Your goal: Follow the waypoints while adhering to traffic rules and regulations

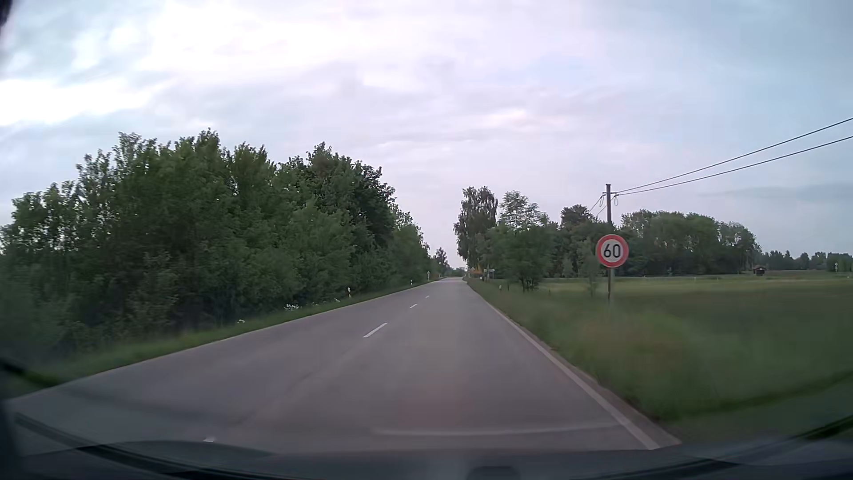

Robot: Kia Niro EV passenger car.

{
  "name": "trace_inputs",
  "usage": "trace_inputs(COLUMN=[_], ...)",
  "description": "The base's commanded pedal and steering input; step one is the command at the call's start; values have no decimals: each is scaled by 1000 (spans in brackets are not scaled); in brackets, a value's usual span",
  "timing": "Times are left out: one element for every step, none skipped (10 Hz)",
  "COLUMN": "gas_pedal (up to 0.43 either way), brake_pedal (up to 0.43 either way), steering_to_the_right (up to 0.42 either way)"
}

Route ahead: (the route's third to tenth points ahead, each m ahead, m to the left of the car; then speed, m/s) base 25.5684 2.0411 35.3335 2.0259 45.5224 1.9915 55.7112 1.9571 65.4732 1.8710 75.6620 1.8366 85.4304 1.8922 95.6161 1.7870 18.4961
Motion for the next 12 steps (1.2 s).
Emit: trace_inputs(gas_pedal=[118,118,118,118,118,110,110,110,110,110,110,110], brake_pedal=[0,0,0,0,0,0,0,0,0,0,0,0], steering_to_the_right=[1,1,1,1,1,1,1,1,1,1,1,1])
